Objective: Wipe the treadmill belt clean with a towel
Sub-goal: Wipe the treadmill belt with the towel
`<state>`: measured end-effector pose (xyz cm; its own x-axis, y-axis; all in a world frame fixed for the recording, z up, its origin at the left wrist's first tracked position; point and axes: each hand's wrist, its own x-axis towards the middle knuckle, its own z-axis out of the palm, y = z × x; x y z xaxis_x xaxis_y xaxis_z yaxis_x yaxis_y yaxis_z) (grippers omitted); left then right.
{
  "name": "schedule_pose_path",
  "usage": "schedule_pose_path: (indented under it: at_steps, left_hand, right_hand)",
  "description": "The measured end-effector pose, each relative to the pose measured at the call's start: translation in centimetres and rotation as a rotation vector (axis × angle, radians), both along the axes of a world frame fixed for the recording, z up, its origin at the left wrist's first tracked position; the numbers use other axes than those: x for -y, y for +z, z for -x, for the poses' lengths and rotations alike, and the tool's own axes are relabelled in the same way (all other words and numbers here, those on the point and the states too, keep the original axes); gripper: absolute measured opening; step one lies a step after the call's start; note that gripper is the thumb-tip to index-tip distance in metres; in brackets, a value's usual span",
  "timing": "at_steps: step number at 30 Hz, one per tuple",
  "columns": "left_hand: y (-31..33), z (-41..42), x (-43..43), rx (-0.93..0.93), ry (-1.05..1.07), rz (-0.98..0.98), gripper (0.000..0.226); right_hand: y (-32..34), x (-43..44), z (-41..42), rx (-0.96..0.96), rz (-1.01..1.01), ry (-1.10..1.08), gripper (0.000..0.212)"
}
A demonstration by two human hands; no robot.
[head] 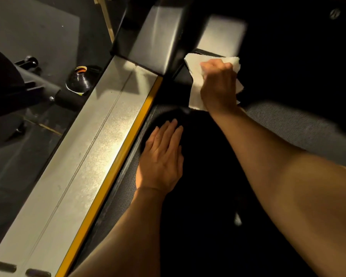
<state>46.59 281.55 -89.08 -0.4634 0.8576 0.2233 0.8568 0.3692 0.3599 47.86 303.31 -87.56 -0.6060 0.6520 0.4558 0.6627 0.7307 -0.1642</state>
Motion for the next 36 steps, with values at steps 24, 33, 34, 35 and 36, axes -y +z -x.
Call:
schedule_pose_path:
  at_steps: [24, 33, 34, 35, 36]
  left_hand:
    - [0.3, 0.2, 0.3, -0.021, -0.017, 0.023, 0.044]
    - [0.2, 0.2, 0.3, 0.084, -0.011, 0.043, 0.043]
    - [0.3, 0.2, 0.3, 0.052, -0.024, 0.075, 0.045]
    - [0.4, 0.2, 0.2, 0.019, -0.029, 0.105, 0.046]
    - [0.6, 0.1, 0.1, -0.001, -0.020, 0.119, 0.047]
  right_hand:
    - [0.0, 2.9, -4.3, 0.215, 0.142, 0.248, 0.041]
    - [0.5, 2.1, -6.9, 0.269, 0.157, 0.075, 0.042]
    - [0.2, 2.7, -7.4, 0.261, 0.181, 0.088, 0.044]
    - [0.0, 2.8, -8.0, 0.230, 0.193, 0.093, 0.045]
    - [-0.1, 2.4, -8.6, 0.198, 0.181, 0.092, 0.046]
